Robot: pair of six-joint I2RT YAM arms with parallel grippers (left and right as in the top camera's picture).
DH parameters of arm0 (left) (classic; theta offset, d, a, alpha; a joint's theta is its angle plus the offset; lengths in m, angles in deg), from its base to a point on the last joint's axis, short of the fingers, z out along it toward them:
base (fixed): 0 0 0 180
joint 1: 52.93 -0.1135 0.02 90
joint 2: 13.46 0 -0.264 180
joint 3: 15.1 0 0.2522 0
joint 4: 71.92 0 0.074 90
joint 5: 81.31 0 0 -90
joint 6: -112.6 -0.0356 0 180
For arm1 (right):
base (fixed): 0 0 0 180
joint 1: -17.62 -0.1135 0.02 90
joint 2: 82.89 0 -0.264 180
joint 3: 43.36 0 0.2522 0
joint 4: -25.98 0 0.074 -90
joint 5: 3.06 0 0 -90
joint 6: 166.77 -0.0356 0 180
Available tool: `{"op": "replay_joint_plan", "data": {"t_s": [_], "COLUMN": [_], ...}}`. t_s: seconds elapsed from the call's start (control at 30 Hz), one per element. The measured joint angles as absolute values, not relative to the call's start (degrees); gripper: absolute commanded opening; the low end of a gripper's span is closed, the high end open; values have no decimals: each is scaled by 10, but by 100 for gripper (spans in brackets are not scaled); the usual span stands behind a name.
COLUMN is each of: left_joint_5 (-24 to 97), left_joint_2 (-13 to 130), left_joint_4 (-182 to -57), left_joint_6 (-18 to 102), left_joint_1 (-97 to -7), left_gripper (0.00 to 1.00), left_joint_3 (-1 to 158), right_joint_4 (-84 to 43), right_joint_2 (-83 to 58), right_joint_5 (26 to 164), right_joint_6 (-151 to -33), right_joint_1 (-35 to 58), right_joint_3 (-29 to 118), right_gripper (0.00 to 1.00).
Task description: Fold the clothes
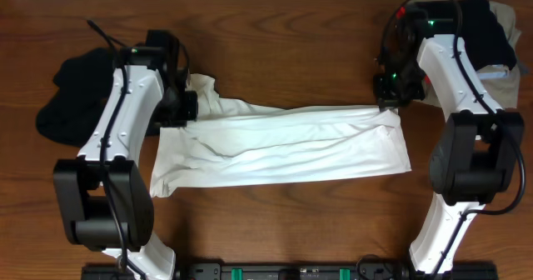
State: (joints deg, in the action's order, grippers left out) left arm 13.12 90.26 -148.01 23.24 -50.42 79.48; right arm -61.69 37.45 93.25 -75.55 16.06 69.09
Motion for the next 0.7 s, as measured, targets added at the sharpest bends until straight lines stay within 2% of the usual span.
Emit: {"op": "replay_joint_plan", "data": {"t_s": [0.03, 0.07, 0.3, 0.33, 0.4, 0.47, 0.5, 0.57, 0.7], "left_joint_5": [130, 129, 125, 125, 125, 125, 125, 125, 126], "left_joint_2": [903, 903, 903, 903, 903, 903, 903, 903, 903], "left_joint_4": [-1472, -1467, -1441, -1438, -1434, -1430, -1426, -1417, -1406], "left_joint_6": [232, 232, 237, 237, 233, 237, 238, 239, 255], "left_joint_1": [-504, -505, -506, -506, -506, -506, -506, -506, -510], "left_gripper": [24, 27, 28, 34, 51, 84, 92, 99, 98], "left_joint_3": [784, 774, 757, 757, 757, 757, 757, 757, 758], "right_joint_4": [-615, -615, -608, -608, -608, -607, -605, -600, -590], "right_joint_2": [374, 374, 374, 374, 374, 374, 374, 374, 374], "right_joint_5": [932, 931, 932, 934, 936, 937, 938, 939, 940], "right_joint_6": [-758, -758, -761, -761, -761, -761, -761, -761, -761], "right_joint_1": [161, 161, 161, 161, 161, 161, 161, 162, 169], "right_joint_3": [685, 681, 678, 678, 678, 678, 678, 678, 678], "right_gripper": [34, 38, 40, 40, 40, 40, 40, 40, 43]}}
